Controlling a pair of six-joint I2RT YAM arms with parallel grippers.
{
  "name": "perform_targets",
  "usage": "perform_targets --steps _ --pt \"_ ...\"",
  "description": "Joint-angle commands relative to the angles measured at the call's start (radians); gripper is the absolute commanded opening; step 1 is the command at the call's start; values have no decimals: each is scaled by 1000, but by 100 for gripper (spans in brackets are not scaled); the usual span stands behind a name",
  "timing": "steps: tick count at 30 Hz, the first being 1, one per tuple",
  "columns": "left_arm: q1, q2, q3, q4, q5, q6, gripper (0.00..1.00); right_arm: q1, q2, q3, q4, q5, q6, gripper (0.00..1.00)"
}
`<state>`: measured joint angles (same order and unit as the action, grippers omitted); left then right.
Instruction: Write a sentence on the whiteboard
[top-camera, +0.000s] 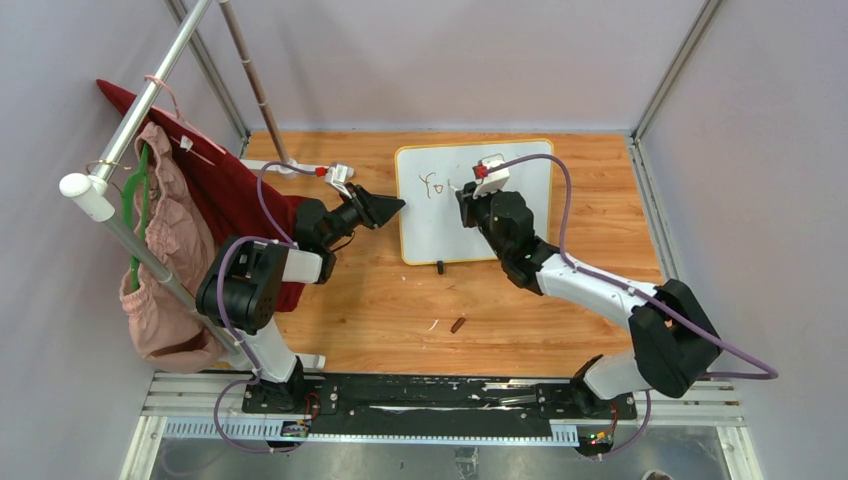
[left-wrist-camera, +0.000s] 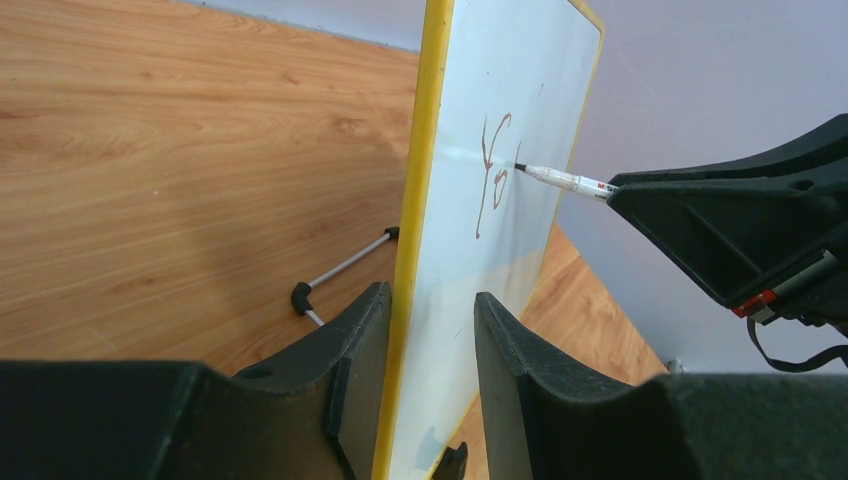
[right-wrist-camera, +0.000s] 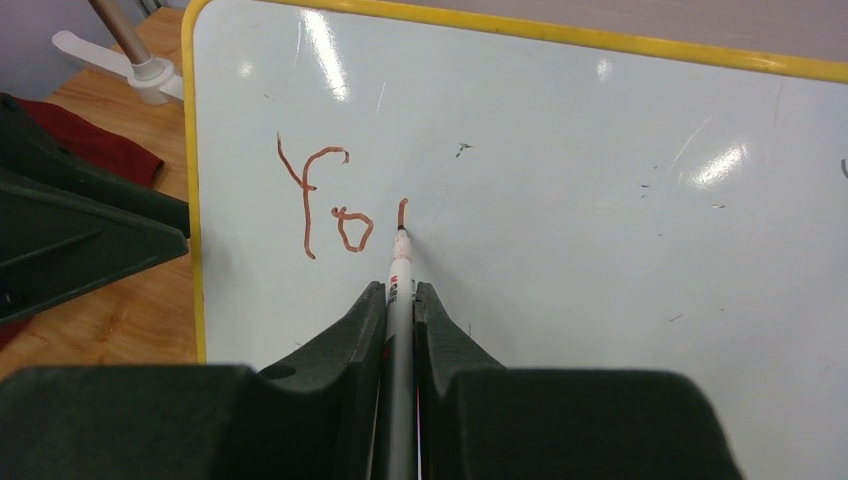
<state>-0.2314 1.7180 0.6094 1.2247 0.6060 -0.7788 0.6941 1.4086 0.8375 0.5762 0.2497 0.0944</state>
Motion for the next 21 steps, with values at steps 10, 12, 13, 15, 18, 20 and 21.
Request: perform_targets --steps 10,12,13,15,18,20,21 --pt "3 16 -18 34 26 -42 41 -11 -51 -68 -56 34 17 0" --pt "3 17 -18 35 26 -44 41 -11 -55 -69 -62 39 13 0" --pt "3 18 -19 37 27 -44 41 -11 -58 -70 -64 42 10 0" --pt "3 18 -18 38 27 -45 41 -11 -62 -69 -68 51 8 0" --pt "3 18 -18 40 27 -46 41 -20 -66 -66 -76 56 5 0" --pt "3 20 -17 41 27 -48 41 -27 -68 -61 -81 59 2 0" --pt "3 21 -17 43 28 -49 40 -31 -68 -58 -83 59 2 0"
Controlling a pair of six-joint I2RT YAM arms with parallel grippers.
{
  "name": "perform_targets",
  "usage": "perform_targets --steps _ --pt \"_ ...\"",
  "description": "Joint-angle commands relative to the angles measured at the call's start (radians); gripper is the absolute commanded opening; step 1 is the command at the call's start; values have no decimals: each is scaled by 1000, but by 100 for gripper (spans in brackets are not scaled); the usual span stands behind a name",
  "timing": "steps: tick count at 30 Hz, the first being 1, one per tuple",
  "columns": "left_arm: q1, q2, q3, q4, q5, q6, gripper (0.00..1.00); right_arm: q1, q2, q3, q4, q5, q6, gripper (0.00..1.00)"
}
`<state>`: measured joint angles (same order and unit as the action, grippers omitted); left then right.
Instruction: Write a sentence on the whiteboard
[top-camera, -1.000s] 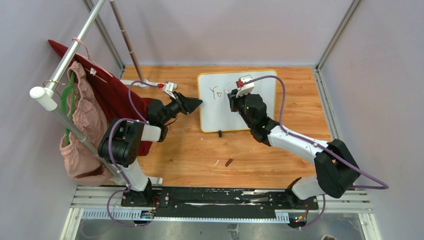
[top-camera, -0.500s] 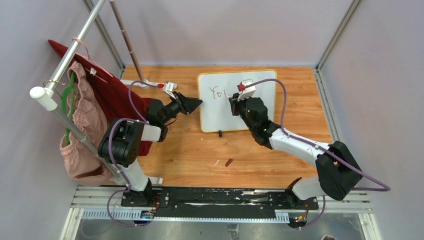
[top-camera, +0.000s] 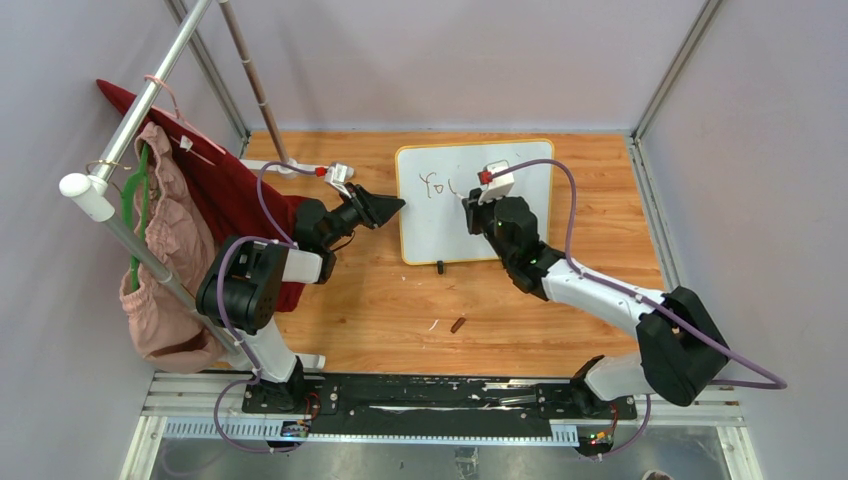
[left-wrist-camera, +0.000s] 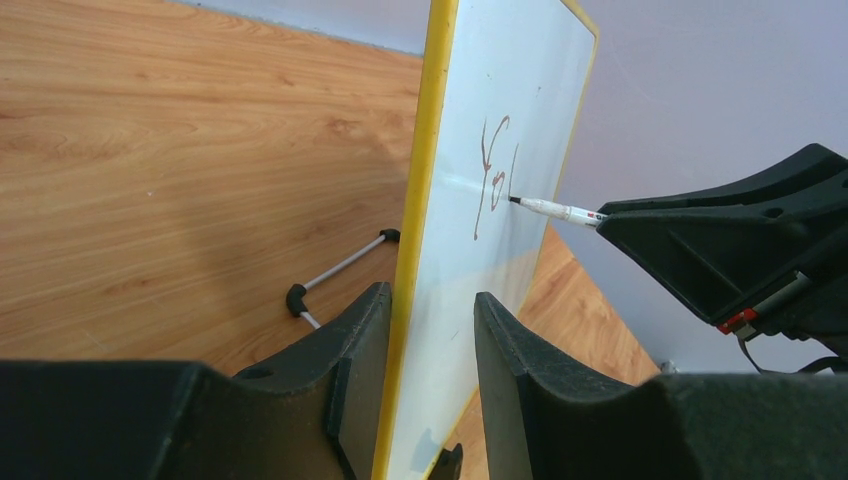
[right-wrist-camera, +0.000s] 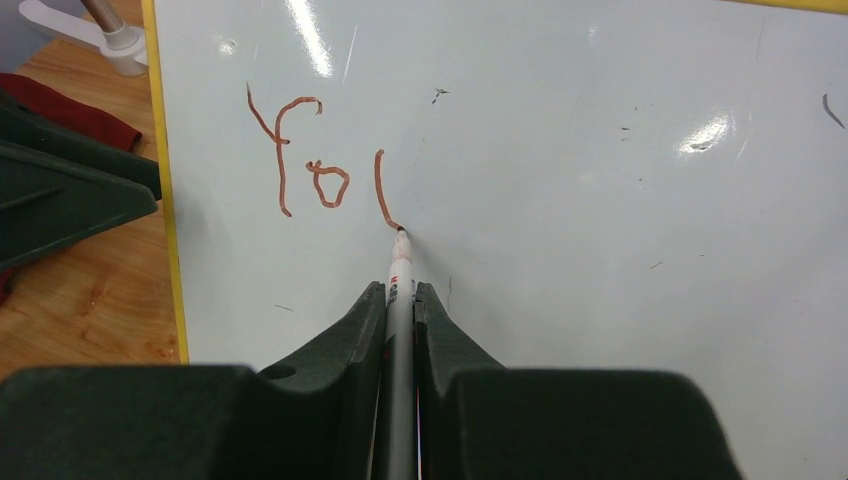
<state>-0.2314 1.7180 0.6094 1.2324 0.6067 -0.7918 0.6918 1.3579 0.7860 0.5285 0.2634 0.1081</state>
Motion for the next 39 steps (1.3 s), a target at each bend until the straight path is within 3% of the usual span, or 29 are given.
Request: perform_targets --steps 1,31,39 --pt "3 22 -18 37 26 -37 40 -31 -19 -4 -37 45 -13 0" --pt "3 28 -17 35 32 -37 40 -52 45 116 -27 14 -30 0" --pt "3 26 -17 34 30 -34 40 -54 -5 86 -30 7 -22 0"
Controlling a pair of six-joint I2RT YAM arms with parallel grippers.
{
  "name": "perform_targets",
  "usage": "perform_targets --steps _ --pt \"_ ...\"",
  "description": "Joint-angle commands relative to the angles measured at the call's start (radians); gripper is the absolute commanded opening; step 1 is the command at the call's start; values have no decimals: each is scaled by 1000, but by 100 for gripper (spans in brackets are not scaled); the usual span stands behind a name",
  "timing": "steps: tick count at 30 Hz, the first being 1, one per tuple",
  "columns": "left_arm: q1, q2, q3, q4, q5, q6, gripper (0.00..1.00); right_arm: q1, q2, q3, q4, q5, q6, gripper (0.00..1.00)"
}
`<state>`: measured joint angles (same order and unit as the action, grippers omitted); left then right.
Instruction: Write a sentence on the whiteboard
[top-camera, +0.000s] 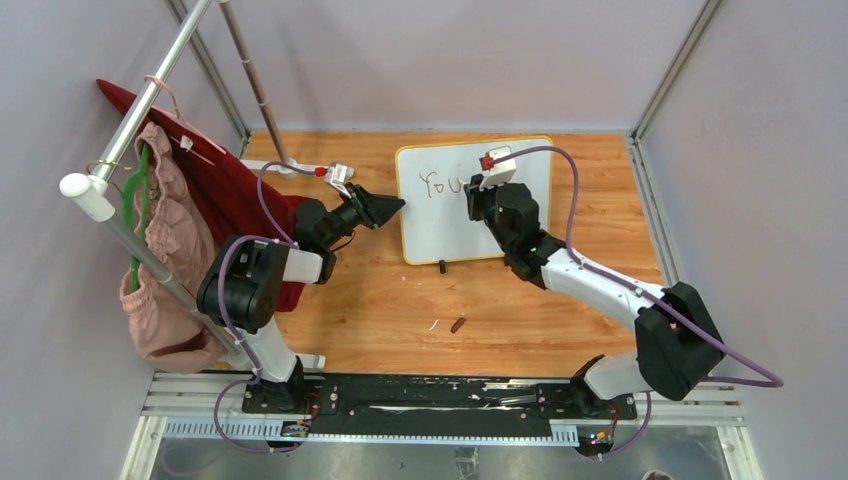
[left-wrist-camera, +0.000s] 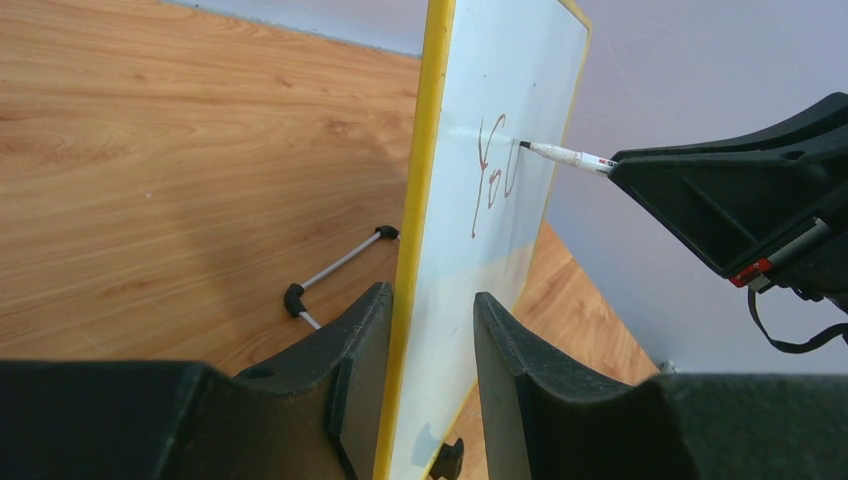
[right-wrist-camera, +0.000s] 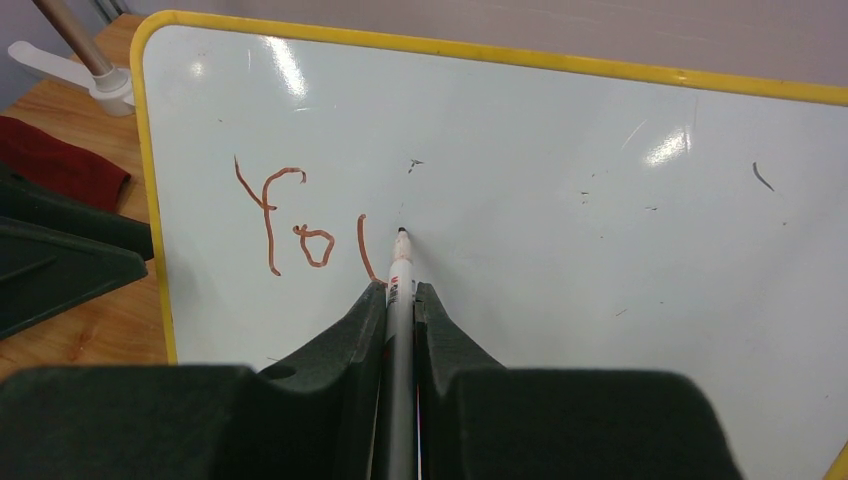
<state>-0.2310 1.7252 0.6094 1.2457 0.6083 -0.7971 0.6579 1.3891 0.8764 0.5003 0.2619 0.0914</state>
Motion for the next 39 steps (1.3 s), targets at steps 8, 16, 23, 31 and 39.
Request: perform_targets --steps 8,16,23,31,39 --pt "2 20 -17 22 28 -31 40 -31 -154 -99 -15 47 4 0" --pt "2 21 -17 25 27 -33 40 -67 -141 -90 9 75 3 0" --pt "2 24 -17 37 27 -39 40 -69 -108 -58 35 90 -14 0" --pt "2 23 -19 35 26 -39 40 -69 -88 -41 62 96 -18 0" --pt "2 26 -19 35 25 -38 40 -71 -70 -16 69 105 -30 0"
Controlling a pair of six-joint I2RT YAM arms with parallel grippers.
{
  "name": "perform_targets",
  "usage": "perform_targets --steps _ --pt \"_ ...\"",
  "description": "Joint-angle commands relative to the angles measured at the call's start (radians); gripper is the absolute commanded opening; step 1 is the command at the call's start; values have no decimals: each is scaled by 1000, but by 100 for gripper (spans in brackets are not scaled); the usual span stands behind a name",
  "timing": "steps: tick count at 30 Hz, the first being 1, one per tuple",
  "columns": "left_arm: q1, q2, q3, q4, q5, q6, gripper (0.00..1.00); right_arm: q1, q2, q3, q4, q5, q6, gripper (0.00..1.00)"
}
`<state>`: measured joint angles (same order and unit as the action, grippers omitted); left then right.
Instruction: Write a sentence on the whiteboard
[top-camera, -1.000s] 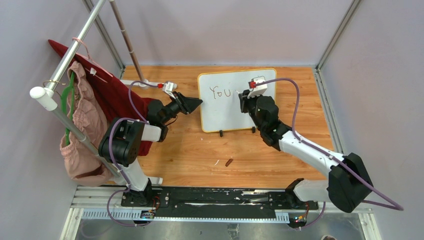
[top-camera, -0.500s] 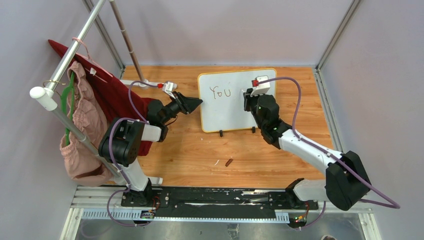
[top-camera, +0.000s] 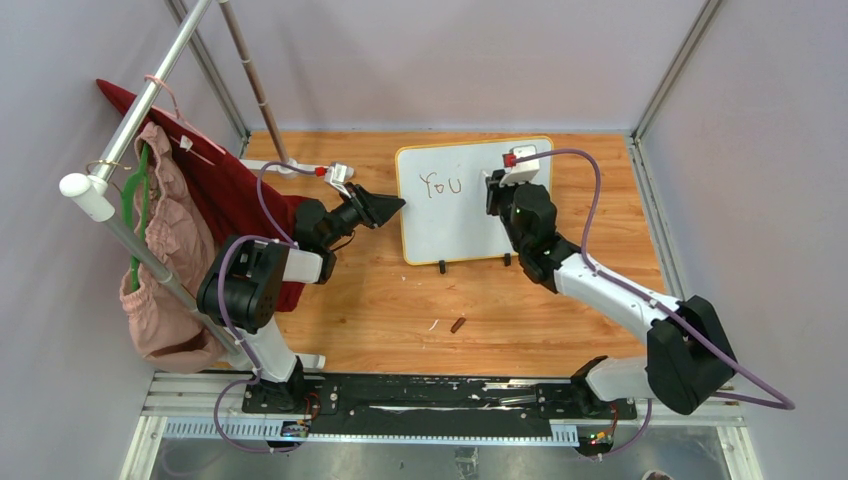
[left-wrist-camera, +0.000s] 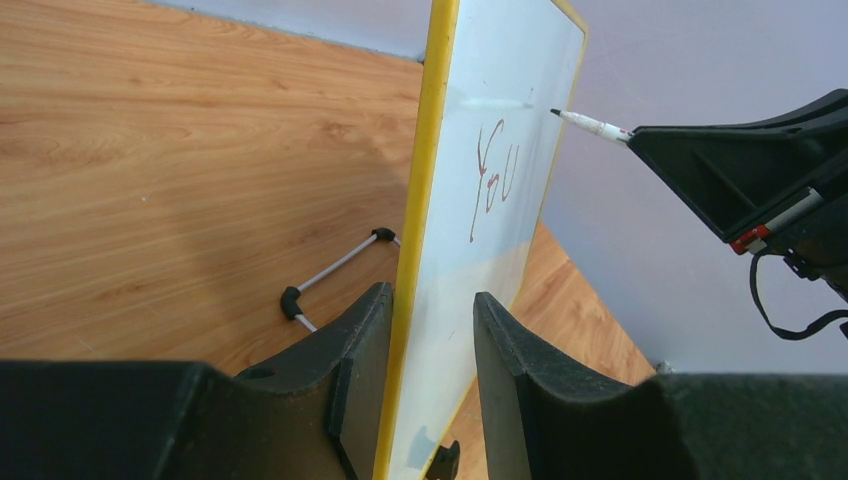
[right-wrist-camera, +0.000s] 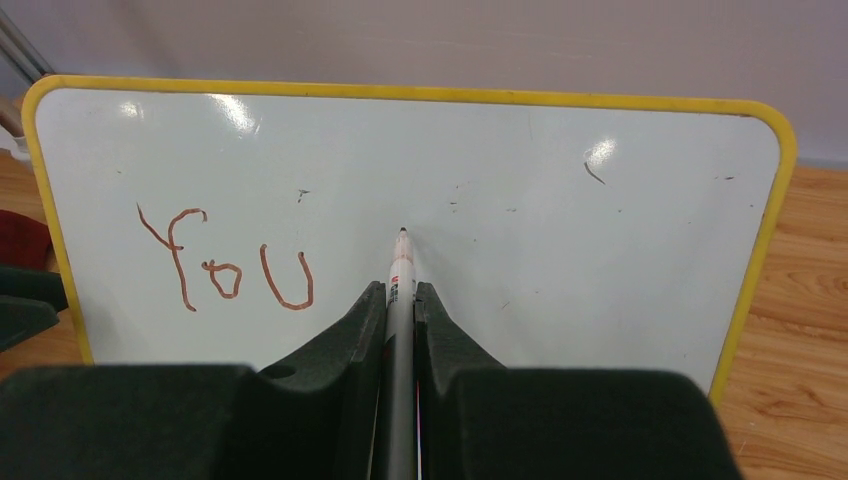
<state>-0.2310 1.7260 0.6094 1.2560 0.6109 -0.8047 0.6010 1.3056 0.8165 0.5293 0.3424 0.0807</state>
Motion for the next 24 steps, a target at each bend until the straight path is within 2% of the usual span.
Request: perform_targets --steps 1,14,24 --pt "2 25 -19 25 23 -30 40 -16 18 49 39 21 -21 0" --pt "2 21 -19 25 23 -30 40 -16 58 99 -13 -3 -17 0" --pt "2 21 -19 25 26 -33 40 -15 61 92 -28 -76 -9 0"
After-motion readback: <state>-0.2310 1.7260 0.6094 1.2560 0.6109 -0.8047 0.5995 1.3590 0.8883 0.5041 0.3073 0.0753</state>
